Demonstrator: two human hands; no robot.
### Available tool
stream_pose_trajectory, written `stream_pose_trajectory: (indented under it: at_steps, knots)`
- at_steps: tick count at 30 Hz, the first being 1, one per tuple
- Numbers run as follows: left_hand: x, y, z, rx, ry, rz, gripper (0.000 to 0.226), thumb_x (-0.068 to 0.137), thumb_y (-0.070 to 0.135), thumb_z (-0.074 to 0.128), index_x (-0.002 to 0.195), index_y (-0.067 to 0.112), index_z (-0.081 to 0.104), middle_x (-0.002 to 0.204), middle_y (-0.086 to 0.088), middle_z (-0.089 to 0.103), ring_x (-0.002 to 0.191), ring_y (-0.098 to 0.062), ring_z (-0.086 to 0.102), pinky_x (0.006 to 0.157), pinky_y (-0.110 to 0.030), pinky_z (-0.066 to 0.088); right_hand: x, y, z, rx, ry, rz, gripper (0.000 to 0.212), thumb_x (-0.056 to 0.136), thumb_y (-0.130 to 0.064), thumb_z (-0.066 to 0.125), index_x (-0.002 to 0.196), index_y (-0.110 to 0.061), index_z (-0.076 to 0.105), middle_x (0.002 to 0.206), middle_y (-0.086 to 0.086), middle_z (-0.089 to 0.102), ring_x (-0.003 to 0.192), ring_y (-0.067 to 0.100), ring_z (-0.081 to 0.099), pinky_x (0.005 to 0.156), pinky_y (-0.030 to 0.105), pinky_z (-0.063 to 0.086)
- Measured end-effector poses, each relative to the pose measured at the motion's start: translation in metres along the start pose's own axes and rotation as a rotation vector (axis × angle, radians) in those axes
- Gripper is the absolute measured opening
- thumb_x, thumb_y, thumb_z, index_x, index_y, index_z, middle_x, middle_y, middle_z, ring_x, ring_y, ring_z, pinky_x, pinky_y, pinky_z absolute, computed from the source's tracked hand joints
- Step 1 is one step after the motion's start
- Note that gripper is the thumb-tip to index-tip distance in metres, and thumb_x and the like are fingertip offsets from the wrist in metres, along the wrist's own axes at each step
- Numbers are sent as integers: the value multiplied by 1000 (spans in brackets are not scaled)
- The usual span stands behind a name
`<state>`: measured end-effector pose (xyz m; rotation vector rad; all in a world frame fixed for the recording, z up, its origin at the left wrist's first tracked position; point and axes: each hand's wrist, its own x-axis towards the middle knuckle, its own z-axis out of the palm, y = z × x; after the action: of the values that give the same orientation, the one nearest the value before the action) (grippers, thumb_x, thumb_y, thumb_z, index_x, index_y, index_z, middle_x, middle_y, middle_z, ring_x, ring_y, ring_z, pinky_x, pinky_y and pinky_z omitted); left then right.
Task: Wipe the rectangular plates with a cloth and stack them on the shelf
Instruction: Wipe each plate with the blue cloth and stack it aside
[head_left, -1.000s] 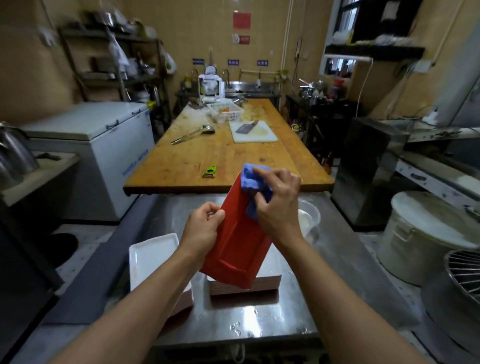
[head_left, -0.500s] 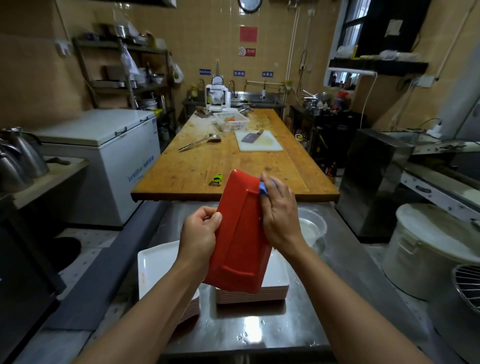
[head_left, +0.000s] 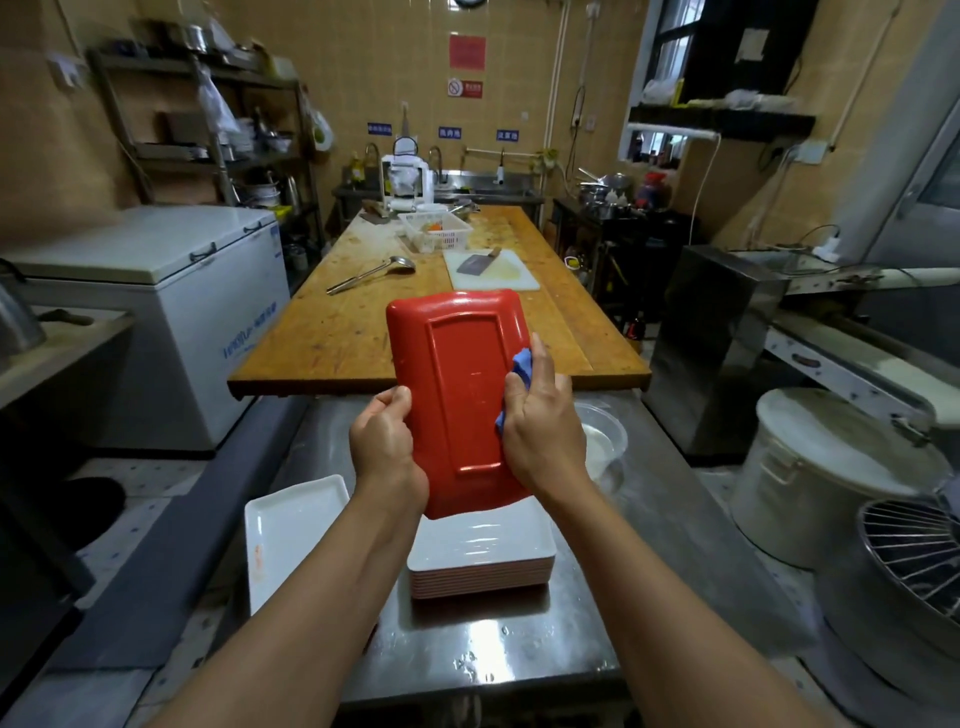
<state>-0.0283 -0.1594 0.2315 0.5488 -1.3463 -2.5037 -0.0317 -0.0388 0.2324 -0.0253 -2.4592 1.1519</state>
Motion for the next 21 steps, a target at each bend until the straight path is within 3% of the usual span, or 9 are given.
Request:
stream_pose_trajectory:
  at_steps: [5,7,10,13,15,18,21]
  knots:
    - [11,-8,11,-127,28,-116,16,94,18,52,81,19,61,81,-4,67,75,-22,64,74,-42,52,-16,16,-6,-40,81,41,54,96,-39,39,147,-30,22,122,8,47,107,26,53,88,42,45]
    - [11,-12,15,-162,16,-138,14,94,18,52,83,19,60,84,-5,67,79,-24,64,74,-43,52,-17,21,-10,109,145,83,51,93,-38,50,141,-28,36,122,2,53,110,21,54,92,39,46]
    - [7,-15,15,-165,-26,-162,12,94,19,50,87,18,60,89,-7,68,85,-26,64,78,-47,52,-14,27,-17,463,157,191,37,83,-33,68,118,-27,57,105,-9,61,99,14,62,90,42,52]
    - [10,-16,12,-133,-85,-181,15,98,19,44,90,16,57,97,-10,66,93,-28,63,85,-53,50,-8,30,-21,706,116,267,16,80,-18,73,90,-26,64,94,3,68,91,26,67,85,49,54]
    - [11,-13,10,-116,-148,-197,17,100,16,39,91,15,53,93,-9,64,87,-24,62,76,-46,51,-4,32,-22,797,102,305,13,81,-10,71,85,-21,65,92,13,69,88,31,67,86,51,54]
    - [12,-3,5,76,-247,-182,14,100,18,40,99,13,53,91,-5,62,81,-19,60,71,-38,49,0,38,-28,914,79,382,8,82,-5,68,86,-11,65,87,16,67,79,28,65,83,46,55]
    - [23,18,-3,404,-261,7,41,94,40,49,124,11,48,112,-5,63,98,-20,60,82,-40,42,5,44,-43,969,-39,392,21,78,-11,70,97,-4,64,95,19,69,83,29,67,80,42,57]
